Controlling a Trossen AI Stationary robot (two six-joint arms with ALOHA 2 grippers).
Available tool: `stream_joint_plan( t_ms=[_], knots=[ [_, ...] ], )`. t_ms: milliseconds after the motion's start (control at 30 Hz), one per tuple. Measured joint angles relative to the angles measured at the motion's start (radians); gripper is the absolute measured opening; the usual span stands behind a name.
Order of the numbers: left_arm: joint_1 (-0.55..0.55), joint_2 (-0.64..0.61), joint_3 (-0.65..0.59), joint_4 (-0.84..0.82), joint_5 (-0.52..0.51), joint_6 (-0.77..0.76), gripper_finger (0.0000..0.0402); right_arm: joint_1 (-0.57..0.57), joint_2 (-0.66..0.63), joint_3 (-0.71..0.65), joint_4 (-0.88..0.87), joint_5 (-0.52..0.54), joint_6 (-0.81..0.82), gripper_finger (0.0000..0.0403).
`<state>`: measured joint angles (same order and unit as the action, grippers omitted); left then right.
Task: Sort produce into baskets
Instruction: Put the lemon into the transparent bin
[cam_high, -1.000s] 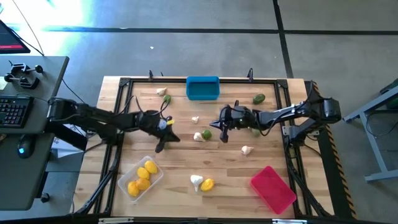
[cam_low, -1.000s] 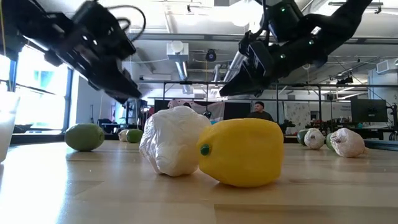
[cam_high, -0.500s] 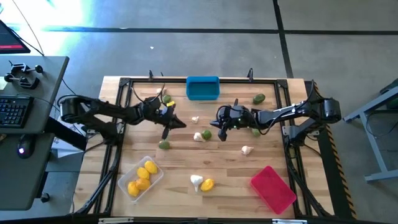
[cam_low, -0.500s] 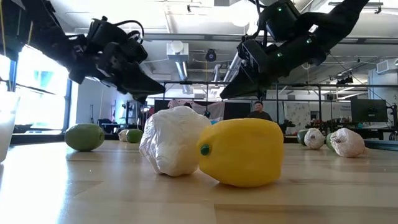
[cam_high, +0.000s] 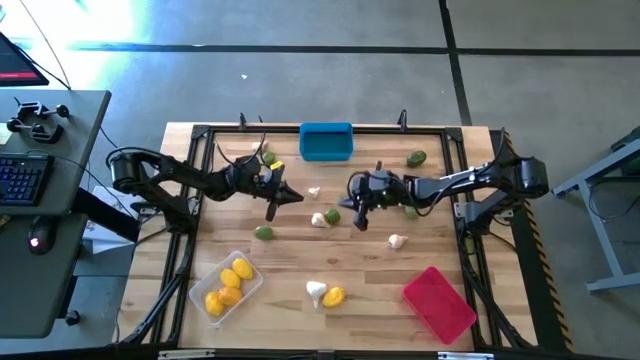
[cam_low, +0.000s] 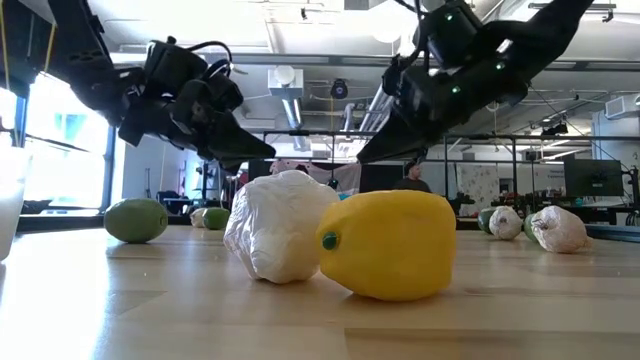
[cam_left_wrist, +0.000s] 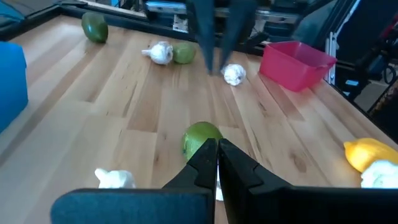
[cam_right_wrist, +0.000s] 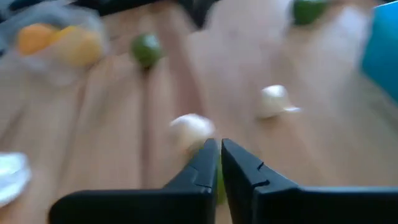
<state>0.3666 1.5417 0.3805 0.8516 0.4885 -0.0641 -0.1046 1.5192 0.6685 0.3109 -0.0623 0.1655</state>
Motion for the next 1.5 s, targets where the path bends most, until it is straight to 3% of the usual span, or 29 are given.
stream_joint_plan(
  t_ms=[167, 367, 533, 700, 1100, 1367, 1500],
  knots=[
    [-0.007, 0.0, 0.0, 0.0, -0.005, 0.05, 0.0, 0.104, -0.003, 0.016, -0.021, -0.059, 0.041, 0.0088],
    [-0.007, 0.0, 0.0, 0.007, -0.089, 0.031, 0.0, 0.258, -0.002, 0.104, -0.142, -0.05, 0.057, 0.0178],
    [-0.008, 0.0, 0.0, 0.007, -0.107, 0.016, 0.0, 0.369, -0.002, 0.143, -0.177, -0.031, 0.106, 0.0221],
    [-0.018, 0.0, 0.0, 0.015, -0.11, -0.021, 0.0, 0.45, 0.02, 0.143, -0.166, 0.011, 0.146, 0.0233],
    [-0.062, -0.001, 0.001, 0.03, -0.143, -0.092, 0.0, 0.54, 0.262, 0.234, -0.094, 0.034, 0.109, 0.0234],
    [-0.09, -0.001, 0.001, 0.028, -0.143, -0.102, 0.0, 0.546, 0.393, 0.435, -0.315, 0.0, 0.037, 0.0263],
    [-0.093, -0.001, 0.001, 0.027, -0.143, -0.102, 0.0, 0.546, 0.417, 0.47, -0.371, 0.001, -0.014, 0.0278]
  ],
)
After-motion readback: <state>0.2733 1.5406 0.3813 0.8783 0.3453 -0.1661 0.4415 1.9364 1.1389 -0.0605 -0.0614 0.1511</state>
